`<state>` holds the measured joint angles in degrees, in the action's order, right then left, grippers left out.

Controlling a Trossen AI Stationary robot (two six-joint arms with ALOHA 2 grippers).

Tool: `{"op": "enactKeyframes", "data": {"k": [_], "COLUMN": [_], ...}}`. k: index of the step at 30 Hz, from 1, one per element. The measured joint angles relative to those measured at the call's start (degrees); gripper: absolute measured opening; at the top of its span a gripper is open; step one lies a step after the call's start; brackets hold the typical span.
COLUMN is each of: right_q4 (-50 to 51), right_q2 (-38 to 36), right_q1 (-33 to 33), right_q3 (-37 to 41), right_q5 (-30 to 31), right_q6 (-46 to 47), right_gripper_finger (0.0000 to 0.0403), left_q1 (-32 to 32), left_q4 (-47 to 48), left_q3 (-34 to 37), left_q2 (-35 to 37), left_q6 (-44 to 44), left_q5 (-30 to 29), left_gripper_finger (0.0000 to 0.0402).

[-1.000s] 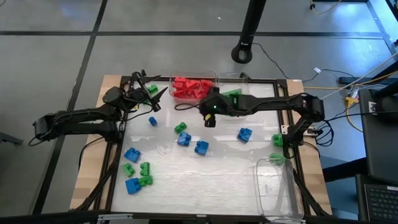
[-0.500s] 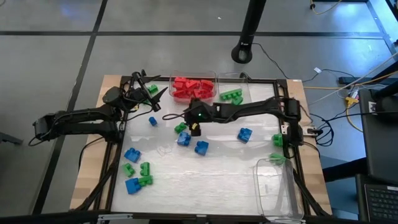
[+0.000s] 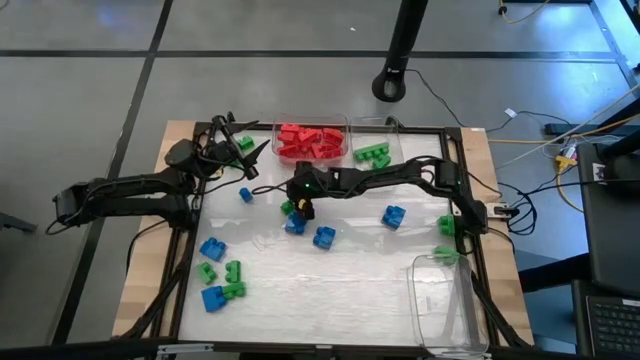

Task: Sort blocks
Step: Put the green game piece into the top right transparent bin

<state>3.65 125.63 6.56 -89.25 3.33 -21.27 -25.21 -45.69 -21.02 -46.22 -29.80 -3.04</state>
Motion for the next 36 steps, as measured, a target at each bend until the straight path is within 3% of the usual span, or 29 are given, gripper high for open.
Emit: {"op": "enactKeyframes", "data": {"k": [17,22,36], "right_q4": [1.76,1.14,2.41], "right_q2": [0.08,-0.09,2.03], "right_q1": [-0.19,-0.17,-0.14], "right_q3": [0.0,0.0,0.11], "right_q5": [-3.56,-8.1,-4.45], "right_q6": [-1.62,-1.74,-5.98], "right_gripper_finger": [0.0287,0.0287,0.0287], "left_q1": [0.0,0.0,0.0], "left_q4": [0.05,0.06,0.04], "left_q3": [0.0,-0.01,0.0], "left_q2": [0.0,0.0,0.0], "left_q6": [-0.09,-0.17,-0.02], "left_q5": [-0.01,0.0,0.01], "left_gripper_finger": [0.0253,0.0253,0.0253]}}
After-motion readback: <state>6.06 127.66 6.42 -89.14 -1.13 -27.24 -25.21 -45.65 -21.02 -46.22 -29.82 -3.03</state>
